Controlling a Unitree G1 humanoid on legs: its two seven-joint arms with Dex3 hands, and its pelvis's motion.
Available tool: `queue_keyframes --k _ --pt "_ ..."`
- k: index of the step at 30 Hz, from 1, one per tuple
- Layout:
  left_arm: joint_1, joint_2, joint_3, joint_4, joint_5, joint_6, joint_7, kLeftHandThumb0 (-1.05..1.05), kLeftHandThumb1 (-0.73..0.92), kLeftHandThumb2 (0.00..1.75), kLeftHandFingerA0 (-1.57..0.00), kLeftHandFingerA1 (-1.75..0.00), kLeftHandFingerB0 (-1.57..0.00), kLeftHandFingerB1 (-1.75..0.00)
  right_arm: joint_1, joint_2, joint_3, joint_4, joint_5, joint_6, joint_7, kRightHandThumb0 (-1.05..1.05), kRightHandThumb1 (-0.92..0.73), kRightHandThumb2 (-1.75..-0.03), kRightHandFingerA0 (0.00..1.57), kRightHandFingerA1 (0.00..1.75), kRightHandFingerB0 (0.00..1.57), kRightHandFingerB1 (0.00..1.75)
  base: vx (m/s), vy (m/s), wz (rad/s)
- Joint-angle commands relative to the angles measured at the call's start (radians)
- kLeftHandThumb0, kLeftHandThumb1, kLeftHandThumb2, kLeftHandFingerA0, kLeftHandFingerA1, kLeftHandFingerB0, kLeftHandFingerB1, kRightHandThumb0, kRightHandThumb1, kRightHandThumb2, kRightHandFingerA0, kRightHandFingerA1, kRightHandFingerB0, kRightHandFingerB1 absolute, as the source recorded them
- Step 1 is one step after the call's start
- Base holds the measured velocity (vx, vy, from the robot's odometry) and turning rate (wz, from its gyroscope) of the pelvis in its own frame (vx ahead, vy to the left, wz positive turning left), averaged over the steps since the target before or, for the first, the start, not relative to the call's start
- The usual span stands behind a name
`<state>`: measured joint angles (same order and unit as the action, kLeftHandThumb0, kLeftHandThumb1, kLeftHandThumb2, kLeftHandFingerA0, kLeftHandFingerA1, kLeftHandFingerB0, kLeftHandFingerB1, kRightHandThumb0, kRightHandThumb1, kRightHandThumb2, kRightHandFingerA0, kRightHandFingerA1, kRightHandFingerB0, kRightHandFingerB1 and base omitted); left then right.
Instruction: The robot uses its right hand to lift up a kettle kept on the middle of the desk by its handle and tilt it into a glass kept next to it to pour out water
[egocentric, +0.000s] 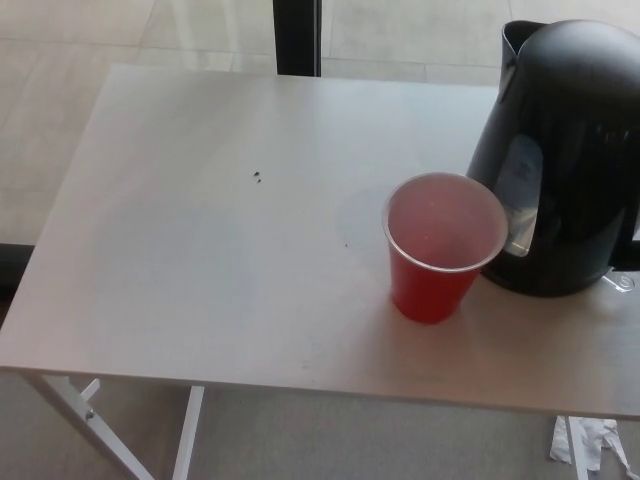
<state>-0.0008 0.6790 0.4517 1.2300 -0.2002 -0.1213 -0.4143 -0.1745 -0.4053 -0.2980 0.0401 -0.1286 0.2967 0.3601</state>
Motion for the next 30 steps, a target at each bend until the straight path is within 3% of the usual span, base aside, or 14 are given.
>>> queue_keyframes --k 1,7,11,12,13,17,18,19,21,23,24,26,27,30 --pt "-0.005 -0.035 0.125 -0.099 -0.120 -0.158 0.042 -0.75 0.83 0.64 -0.51 -0.50 -0.42 -0.38 0.363 0.022 -0.789 0.073 0.392 0.075 -0.110 -0.78 -0.62 -0.63 0.00 0.20 0.00 0.21 0.00 0.000 0.00" --pt "0.010 0.012 0.222 -0.165 -0.191 -0.116 0.016 -0.67 0.84 0.64 -0.51 -0.54 -0.41 -0.40 0.353 -0.028 -0.790 0.102 0.392 0.077 -0.051 -0.80 -0.46 -0.89 0.00 0.58 0.00 0.34 0.00 0.000 0.00" --pt "0.025 0.046 0.224 -0.090 -0.166 -0.098 -0.003 -0.71 0.82 0.64 -0.52 -0.51 -0.44 -0.40 0.353 -0.054 -0.819 0.115 0.401 0.100 -0.026 -0.77 -0.59 -0.61 0.00 0.44 0.00 0.25 0.00 0.000 0.00" --pt "0.037 0.043 0.232 -0.086 -0.166 -0.097 -0.005 -0.70 0.82 0.64 -0.54 -0.56 -0.43 -0.41 0.346 -0.056 -0.848 0.131 0.434 0.106 -0.016 -0.81 -0.45 -0.88 0.00 0.50 0.00 0.29 0.00 0.000 0.00" --pt "0.038 0.045 0.234 -0.073 -0.161 -0.091 0.009 -0.70 0.83 0.65 -0.54 -0.56 -0.45 -0.41 0.346 -0.059 -0.863 0.135 0.439 0.119 -0.019 -0.80 -0.59 -0.60 0.00 0.37 0.00 0.31 0.00 0.000 0.00" --pt "0.063 0.051 0.256 -0.048 -0.157 -0.088 0.011 -0.71 0.84 0.65 -0.49 -0.55 -0.42 -0.41 0.339 -0.076 -0.912 0.165 0.469 0.172 -0.008 -0.88 -0.52 -0.93 0.00 0.48 0.00 0.31 0.00 0.000 0.00" --pt "0.068 0.052 0.260 -0.045 -0.155 -0.085 0.013 -0.69 0.66 1.04 -0.43 -0.62 -0.35 -0.54 0.340 -0.083 -0.918 0.178 0.466 0.175 -0.005 -0.91 -0.51 -0.79 0.00 0.36 0.00 0.23 0.00 0.000 0.00" --pt "0.076 0.054 0.269 -0.032 -0.156 -0.077 0.022 -0.70 0.85 0.65 -0.48 -0.52 -0.41 -0.40 0.369 -0.098 -0.902 0.194 0.424 0.147 0.003 -0.96 -0.62 -1.05 0.00 0.48 0.00 0.30 0.00 0.000 0.00" --pt "0.089 0.051 0.281 -0.014 -0.155 -0.077 0.031 -0.68 0.85 0.65 -0.49 -0.48 -0.40 -0.40 0.381 -0.116 -0.903 0.240 0.406 0.121 0.012 -0.97 -0.65 -1.06 0.00 0.48 0.00 0.30 0.00 0.000 0.00" --pt "0.100 0.044 0.292 0.003 -0.153 -0.080 0.034 -0.68 0.67 1.03 -0.44 -0.59 -0.33 -0.53 0.387 -0.127 -0.908 0.286 0.396 0.103 0.004 -0.94 -0.64 -0.82 0.00 0.33 0.00 0.13 0.00 0.000 0.00" --pt "0.100 0.040 0.297 0.006 -0.152 -0.080 0.035 -0.69 0.83 0.65 -0.53 -0.49 -0.40 -0.39 0.386 -0.128 -0.904 0.302 0.380 0.098 -0.018 -0.93 -0.65 -0.85 0.00 0.37 0.00 0.12 0.00 0.000 0.00" --pt "0.095 0.032 0.296 0.003 -0.143 -0.084 0.036 -0.68 0.84 0.65 -0.54 -0.48 -0.41 -0.39 0.383 -0.134 -0.906 0.360 0.378 0.089 -0.033 -0.99 -0.67 -1.01 0.00 0.44 0.00 0.22 0.00 0.000 0.00" --pt "0.087 0.031 0.289 -0.004 -0.134 -0.079 0.044 -0.68 0.66 1.04 -0.43 -0.58 -0.30 -0.51 0.369 -0.138 -0.910 0.421 0.374 0.081 -0.064 -0.99 -0.66 -0.99 0.00 0.45 0.00 0.23 0.00 0.000 0.00" --pt "0.058 0.029 0.273 -0.011 -0.121 -0.070 0.056 -0.71 0.83 0.66 -0.53 -0.50 -0.43 -0.40 0.275 -0.137 -0.997 0.555 0.422 0.133 -0.244 -0.71 -0.71 -0.63 0.00 0.38 0.00 0.34 0.00 0.000 0.00"
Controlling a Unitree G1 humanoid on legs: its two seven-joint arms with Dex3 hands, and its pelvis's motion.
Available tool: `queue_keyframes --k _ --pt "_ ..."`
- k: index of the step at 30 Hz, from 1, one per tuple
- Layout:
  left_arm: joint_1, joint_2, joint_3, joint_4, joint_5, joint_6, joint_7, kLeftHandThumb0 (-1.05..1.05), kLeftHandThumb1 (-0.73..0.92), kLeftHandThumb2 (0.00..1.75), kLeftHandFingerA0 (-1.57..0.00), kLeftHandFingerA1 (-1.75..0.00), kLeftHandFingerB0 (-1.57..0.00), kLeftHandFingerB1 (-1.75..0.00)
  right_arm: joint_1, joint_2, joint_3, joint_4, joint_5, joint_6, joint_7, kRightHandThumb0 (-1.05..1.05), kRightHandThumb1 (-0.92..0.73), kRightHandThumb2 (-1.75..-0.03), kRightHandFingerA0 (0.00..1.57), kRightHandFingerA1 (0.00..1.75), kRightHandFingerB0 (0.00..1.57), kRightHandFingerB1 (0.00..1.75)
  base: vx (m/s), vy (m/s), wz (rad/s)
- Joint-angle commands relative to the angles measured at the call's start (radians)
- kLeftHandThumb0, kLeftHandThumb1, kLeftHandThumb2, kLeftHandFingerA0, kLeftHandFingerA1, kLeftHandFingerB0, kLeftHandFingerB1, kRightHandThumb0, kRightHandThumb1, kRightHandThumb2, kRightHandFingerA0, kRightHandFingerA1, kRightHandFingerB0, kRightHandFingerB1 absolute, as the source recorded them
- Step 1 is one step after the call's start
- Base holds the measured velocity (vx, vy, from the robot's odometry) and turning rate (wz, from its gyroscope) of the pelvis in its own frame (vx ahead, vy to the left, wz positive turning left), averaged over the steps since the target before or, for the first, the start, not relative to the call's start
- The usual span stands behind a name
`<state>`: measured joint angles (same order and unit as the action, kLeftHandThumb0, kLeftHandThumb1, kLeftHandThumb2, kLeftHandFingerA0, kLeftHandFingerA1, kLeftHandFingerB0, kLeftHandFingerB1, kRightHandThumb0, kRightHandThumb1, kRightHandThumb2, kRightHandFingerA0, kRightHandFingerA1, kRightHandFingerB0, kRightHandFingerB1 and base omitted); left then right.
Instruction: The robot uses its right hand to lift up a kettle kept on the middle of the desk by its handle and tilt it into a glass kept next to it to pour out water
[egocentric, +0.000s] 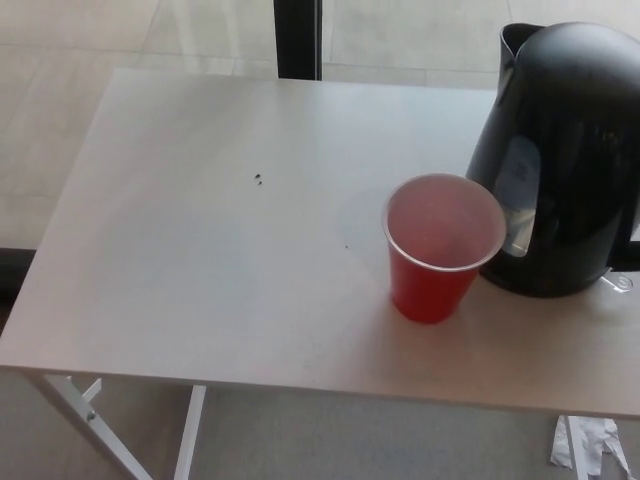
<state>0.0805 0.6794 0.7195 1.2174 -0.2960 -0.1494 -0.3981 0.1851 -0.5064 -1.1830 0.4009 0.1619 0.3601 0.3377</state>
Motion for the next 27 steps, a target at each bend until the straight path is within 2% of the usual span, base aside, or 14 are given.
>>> queue_keyframes --k 1,7,9,11,12,14,15,17,19,20,23,24,25,27 --pt "-0.035 0.028 -0.001 0.006 -0.020 -0.035 0.045 -0.69 0.84 0.65 -0.52 -0.51 -0.41 -0.39 -0.092 -0.041 -0.116 0.233 0.137 0.060 -0.228 -0.62 -0.78 -0.64 0.00 0.17 0.00 0.00 0.00 0.000 0.00" --pt "-0.065 -0.006 -0.021 0.010 -0.015 0.006 0.055 -0.68 0.84 0.65 -0.52 -0.50 -0.38 -0.40 -0.108 0.020 -0.116 0.400 0.152 -0.074 -0.273 -0.51 -0.77 -0.63 0.00 0.16 0.00 0.00 0.00 0.000 0.00" --pt "-0.045 -0.022 -0.044 0.012 0.005 -0.002 0.048 -0.68 0.67 1.03 -0.44 -0.60 -0.32 -0.53 -0.061 0.052 -0.102 0.381 0.143 -0.075 -0.262 -0.50 -0.76 -0.63 0.00 0.19 0.00 0.00 0.00 0.000 0.00" --pt "-0.015 -0.040 -0.121 0.013 0.063 -0.021 0.029 -0.72 0.82 0.63 -0.47 -0.53 -0.38 -0.43 -0.013 0.062 -0.052 0.395 0.109 -0.082 -0.255 -0.61 -0.62 -0.81 0.02 0.74 0.00 0.13 0.00 0.000 0.00" --pt "-0.007 -0.039 -0.159 0.016 0.086 -0.016 0.031 -0.72 0.64 1.02 -0.43 -0.61 -0.33 -0.54 -0.009 0.058 -0.047 0.400 0.120 -0.082 -0.259 -0.56 -0.70 -0.57 0.13 1.04 0.00 0.24 0.00 0.000 0.00" --pt "-0.001 -0.038 -0.202 0.015 0.090 -0.015 0.026 -0.72 0.65 1.02 -0.42 -0.61 -0.32 -0.54 -0.001 0.039 0.003 0.436 0.112 -0.126 -0.248 -0.56 -0.72 -0.58 0.16 1.02 0.00 0.23 0.00 0.000 0.00" --pt "0.002 -0.047 -0.219 0.013 0.092 -0.015 0.033 -0.73 0.63 1.01 -0.44 -0.61 -0.32 -0.54 -0.005 0.027 0.013 0.459 0.119 -0.146 -0.246 -0.62 -0.54 -0.87 0.20 0.79 0.00 0.32 0.00 0.000 0.00" --pt "0.011 -0.054 -0.232 0.008 0.084 -0.008 0.025 -0.73 0.83 0.65 -0.51 -0.52 -0.36 -0.41 0.006 0.032 0.060 0.468 0.108 -0.195 -0.211 -0.64 -0.52 -0.88 0.33 0.85 0.00 0.46 0.00 0.000 0.00" --pt "0.015 -0.056 -0.221 0.010 0.056 -0.012 0.003 -0.75 0.83 0.65 -0.50 -0.54 -0.36 -0.41 0.032 0.036 0.099 0.453 0.116 -0.226 -0.147 -0.62 -0.68 -0.56 0.07 0.95 0.00 0.38 0.00 0.000 0.00" --pt "0.008 -0.056 -0.204 0.015 0.036 0.000 0.007 -0.79 0.67 1.05 -0.47 -0.62 -0.32 -0.53 0.055 0.056 0.139 0.411 0.105 -0.250 -0.114 -0.60 -0.66 -0.56 0.05 0.90 0.00 0.43 0.00 0.000 0.00" --pt "0.007 -0.060 -0.204 0.013 0.033 0.002 0.014 -0.75 0.67 1.06 -0.47 -0.63 -0.28 -0.52 0.098 0.059 0.202 0.366 0.101 -0.285 -0.060 -0.71 -0.44 -0.87 0.06 0.70 0.01 0.37 0.00 0.000 0.00" --pt "0.007 -0.056 -0.203 0.023 0.033 0.009 0.013 -0.74 0.82 0.64 -0.52 -0.53 -0.35 -0.41 0.127 0.061 0.244 0.341 0.079 -0.335 -0.030 -0.71 -0.67 -0.57 0.00 1.00 0.00 0.26 0.00 0.000 0.00" --pt "0.012 -0.056 -0.202 0.021 0.032 -0.001 0.011 -0.74 0.64 1.04 -0.46 -0.63 -0.27 -0.52 0.129 0.060 0.262 0.323 0.079 -0.330 -0.033 -0.83 -0.49 -0.90 0.06 0.74 0.03 0.26 0.00 0.000 0.00" --pt "0.015 -0.055 -0.200 0.021 0.030 -0.005 0.008 -0.73 0.63 1.03 -0.46 -0.63 -0.30 -0.53 0.124 0.048 0.278 0.340 0.087 -0.336 -0.037 -0.74 -0.60 -0.57 0.12 1.08 0.00 0.42 0.00 0.000 0.00"
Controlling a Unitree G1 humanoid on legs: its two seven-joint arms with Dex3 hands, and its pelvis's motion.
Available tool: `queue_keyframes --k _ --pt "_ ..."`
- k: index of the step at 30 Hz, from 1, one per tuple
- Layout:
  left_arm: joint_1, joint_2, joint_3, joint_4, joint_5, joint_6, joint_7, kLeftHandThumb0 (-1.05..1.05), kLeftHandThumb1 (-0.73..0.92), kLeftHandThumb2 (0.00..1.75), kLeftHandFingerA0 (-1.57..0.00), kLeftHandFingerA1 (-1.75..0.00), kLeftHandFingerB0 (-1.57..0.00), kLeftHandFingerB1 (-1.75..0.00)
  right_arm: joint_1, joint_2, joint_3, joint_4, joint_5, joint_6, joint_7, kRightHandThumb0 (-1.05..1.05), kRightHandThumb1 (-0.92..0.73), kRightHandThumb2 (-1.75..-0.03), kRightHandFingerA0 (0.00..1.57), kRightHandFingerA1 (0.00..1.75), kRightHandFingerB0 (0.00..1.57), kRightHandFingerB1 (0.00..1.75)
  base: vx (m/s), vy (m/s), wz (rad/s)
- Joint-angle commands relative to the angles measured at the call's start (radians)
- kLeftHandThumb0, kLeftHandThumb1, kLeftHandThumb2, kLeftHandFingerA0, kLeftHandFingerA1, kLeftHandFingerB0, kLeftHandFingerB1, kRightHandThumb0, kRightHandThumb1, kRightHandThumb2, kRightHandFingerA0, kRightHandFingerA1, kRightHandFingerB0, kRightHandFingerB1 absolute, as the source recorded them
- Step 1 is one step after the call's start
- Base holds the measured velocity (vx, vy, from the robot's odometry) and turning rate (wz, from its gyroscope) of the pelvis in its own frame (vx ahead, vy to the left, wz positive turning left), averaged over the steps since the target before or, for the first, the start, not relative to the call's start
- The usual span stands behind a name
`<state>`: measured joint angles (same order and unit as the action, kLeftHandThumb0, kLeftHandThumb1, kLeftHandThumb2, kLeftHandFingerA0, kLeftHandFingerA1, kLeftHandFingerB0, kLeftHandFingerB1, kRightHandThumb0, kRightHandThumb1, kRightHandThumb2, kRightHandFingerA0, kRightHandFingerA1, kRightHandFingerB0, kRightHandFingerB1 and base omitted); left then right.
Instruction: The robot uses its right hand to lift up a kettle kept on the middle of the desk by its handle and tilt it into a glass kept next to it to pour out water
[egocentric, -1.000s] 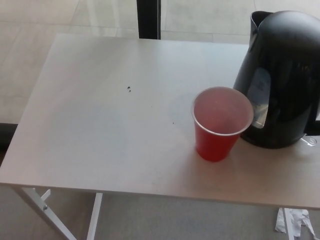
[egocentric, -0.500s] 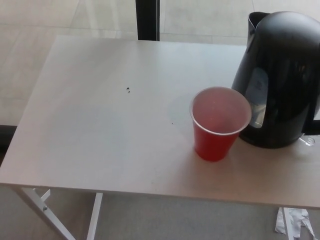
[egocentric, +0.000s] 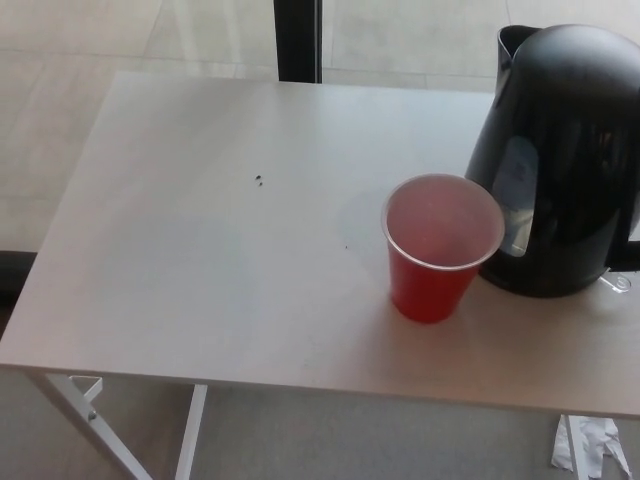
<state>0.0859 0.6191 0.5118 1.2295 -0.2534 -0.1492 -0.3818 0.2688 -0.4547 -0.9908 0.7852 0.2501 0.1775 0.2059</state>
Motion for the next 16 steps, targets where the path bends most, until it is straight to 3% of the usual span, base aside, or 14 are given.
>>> queue_keyframes --k 1,2,3,5,6,7,8,10,11,12,13,14,15,16 --pt "0.003 0.011 0.010 0.007 -0.015 -0.006 -0.009 -0.75 0.82 0.64 -0.50 -0.55 -0.35 -0.42 0.039 -0.002 0.104 -0.060 0.001 -0.142 0.098 -0.77 -0.60 -0.55 0.06 0.94 0.00 0.44 0.00 0.000 0.00" --pt "0.001 0.011 0.013 0.001 -0.016 -0.024 -0.003 -0.77 0.65 1.01 -0.45 -0.62 -0.28 -0.52 0.050 0.008 0.110 -0.091 0.025 -0.145 0.131 -0.81 -0.47 -0.88 0.06 0.70 0.03 0.29 0.00 0.000 0.00" --pt "-0.006 0.012 0.012 0.000 -0.013 -0.031 0.000 -0.77 0.64 1.01 -0.45 -0.62 -0.30 -0.52 0.050 0.011 0.113 -0.098 0.042 -0.145 0.135 -0.74 -0.43 -0.83 0.04 0.65 0.02 0.41 0.00 0.000 0.00" --pt "-0.016 0.013 0.009 0.001 -0.008 -0.038 0.003 -0.77 0.64 1.01 -0.45 -0.62 -0.30 -0.52 0.049 0.015 0.116 -0.105 0.064 -0.143 0.135 -0.74 -0.43 -0.83 0.04 0.65 0.02 0.41 0.00 0.000 0.00" --pt "-0.030 0.012 0.029 -0.013 -0.029 -0.046 0.001 -0.70 0.72 0.62 -0.51 -0.55 -0.47 -0.40 0.028 0.000 0.117 -0.127 0.076 -0.097 0.114 -0.69 -0.62 -0.55 0.04 0.85 0.00 0.45 0.00 0.000 0.00" --pt "-0.035 0.012 0.035 -0.016 -0.034 -0.048 -0.003 -0.70 0.72 0.62 -0.51 -0.55 -0.47 -0.40 0.022 -0.006 0.119 -0.136 0.080 -0.085 0.107 -0.69 -0.62 -0.55 0.04 0.85 0.00 0.45 0.00 0.000 0.00" --pt "-0.062 0.017 0.040 -0.027 -0.035 -0.048 0.015 -0.70 0.70 0.62 -0.53 -0.53 -0.54 -0.41 -0.030 -0.036 0.103 -0.107 0.103 -0.062 0.083 -0.70 -0.66 -0.58 0.04 0.88 0.02 0.31 0.00 0.000 0.00" --pt "-0.087 0.019 0.038 -0.028 -0.026 -0.044 0.031 -0.71 0.70 0.62 -0.54 -0.51 -0.54 -0.40 -0.055 -0.051 0.094 -0.103 0.108 -0.047 0.052 -0.70 -0.66 -0.58 0.01 0.98 0.00 0.41 0.00 0.000 0.00" --pt "-0.118 0.024 0.043 -0.035 -0.031 -0.032 0.041 -0.71 0.69 0.61 -0.60 -0.50 -0.58 -0.39 -0.075 -0.068 0.085 -0.140 0.117 0.014 0.009 -0.75 -0.63 -0.58 0.23 1.09 0.00 0.46 0.00 0.000 0.00" --pt "-0.132 0.027 0.046 -0.045 -0.034 -0.034 0.040 -0.72 0.69 0.62 -0.60 -0.51 -0.61 -0.40 -0.088 -0.074 0.078 -0.145 0.131 0.030 0.009 -0.77 -0.48 -0.87 0.22 0.79 0.01 0.40 0.00 0.000 0.00" --pt "-0.151 0.029 0.061 -0.045 -0.049 -0.026 0.040 -0.72 0.66 0.61 -0.62 -0.51 -0.60 -0.41 -0.103 -0.071 0.073 -0.155 0.145 0.042 0.007 -0.77 -0.49 -0.85 0.11 0.72 0.02 0.39 0.00 0.000 0.00" --pt "-0.172 0.025 0.073 -0.055 -0.062 -0.015 0.041 -0.75 0.68 0.61 -0.59 -0.50 -0.54 -0.40 -0.131 -0.069 0.074 -0.134 0.153 0.038 0.010 -0.74 -0.64 -0.59 0.00 0.81 0.00 0.40 0.00 0.000 0.00" --pt "-0.179 0.023 0.076 -0.055 -0.062 -0.012 0.042 -0.76 0.68 0.61 -0.60 -0.51 -0.52 -0.41 -0.139 -0.066 0.072 -0.133 0.154 0.048 -0.002 -0.74 -0.49 -0.88 0.14 0.71 0.00 0.37 0.00 0.000 0.00" --pt "-0.179 0.023 0.076 -0.055 -0.062 -0.012 0.042 -0.76 0.68 0.61 -0.60 -0.51 -0.52 -0.41 -0.139 -0.066 0.072 -0.133 0.154 0.048 -0.002 -0.74 -0.49 -0.88 0.14 0.71 0.00 0.37 0.00 0.000 0.00"
